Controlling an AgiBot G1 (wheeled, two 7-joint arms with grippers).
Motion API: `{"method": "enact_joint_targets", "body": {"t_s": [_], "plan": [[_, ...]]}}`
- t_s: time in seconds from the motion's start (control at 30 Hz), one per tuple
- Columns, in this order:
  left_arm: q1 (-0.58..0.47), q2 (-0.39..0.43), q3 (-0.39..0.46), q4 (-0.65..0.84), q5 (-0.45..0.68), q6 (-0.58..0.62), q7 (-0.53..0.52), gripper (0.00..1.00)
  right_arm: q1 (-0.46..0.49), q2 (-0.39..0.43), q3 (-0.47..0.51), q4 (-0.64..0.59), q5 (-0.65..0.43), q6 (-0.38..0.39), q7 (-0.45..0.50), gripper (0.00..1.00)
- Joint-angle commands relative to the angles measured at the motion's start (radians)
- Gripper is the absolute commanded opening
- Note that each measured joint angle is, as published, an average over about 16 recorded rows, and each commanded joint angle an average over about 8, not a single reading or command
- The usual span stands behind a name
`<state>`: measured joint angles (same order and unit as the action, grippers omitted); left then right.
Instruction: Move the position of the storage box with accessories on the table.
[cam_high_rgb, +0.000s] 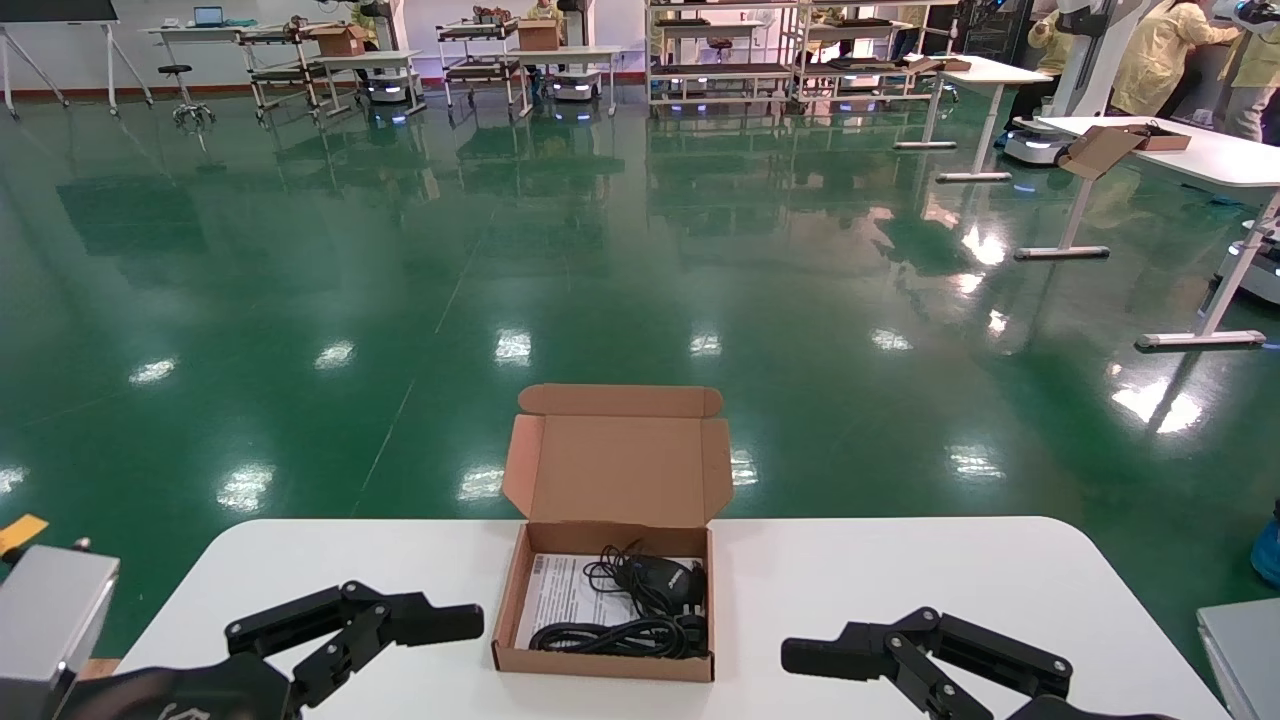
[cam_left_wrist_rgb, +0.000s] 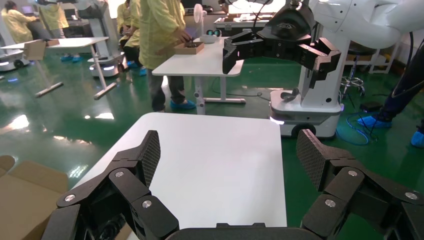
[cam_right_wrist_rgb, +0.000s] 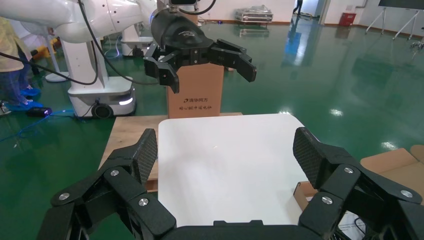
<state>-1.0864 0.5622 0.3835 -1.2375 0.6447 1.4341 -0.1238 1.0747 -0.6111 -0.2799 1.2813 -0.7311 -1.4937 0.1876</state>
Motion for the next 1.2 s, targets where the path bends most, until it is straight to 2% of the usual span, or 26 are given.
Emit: {"method": "enact_joint_targets", "body": {"t_s": [0.03,0.53,0.73,0.87,1.07,1.2], "plan": [[0.000,0.000,0.000,0.000,0.000,0.000,0.000,1.00,0.000,0.000,0.000,0.000,0.000,0.000,0.000,1.00],[0.000,0.000,0.000,0.000,0.000,0.000,0.000,1.00,0.000,0.001,0.000,0.001,-0.001,0.000,-0.001,1.00],[0.000,0.000,0.000,0.000,0.000,0.000,0.000,1.00,0.025,0.028,-0.003,-0.002,-0.063,-0.032,-0.068,1.00],[0.000,0.000,0.000,0.000,0.000,0.000,0.000,1.00,0.096,0.056,-0.020,-0.061,-0.137,-0.077,-0.173,1.00],[0.000,0.000,0.000,0.000,0.000,0.000,0.000,1.00,0.270,0.081,-0.046,-0.179,-0.222,-0.088,-0.365,1.00],[0.000,0.000,0.000,0.000,0.000,0.000,0.000,1.00,0.383,0.076,-0.066,-0.205,-0.204,-0.093,-0.399,1.00]]}}
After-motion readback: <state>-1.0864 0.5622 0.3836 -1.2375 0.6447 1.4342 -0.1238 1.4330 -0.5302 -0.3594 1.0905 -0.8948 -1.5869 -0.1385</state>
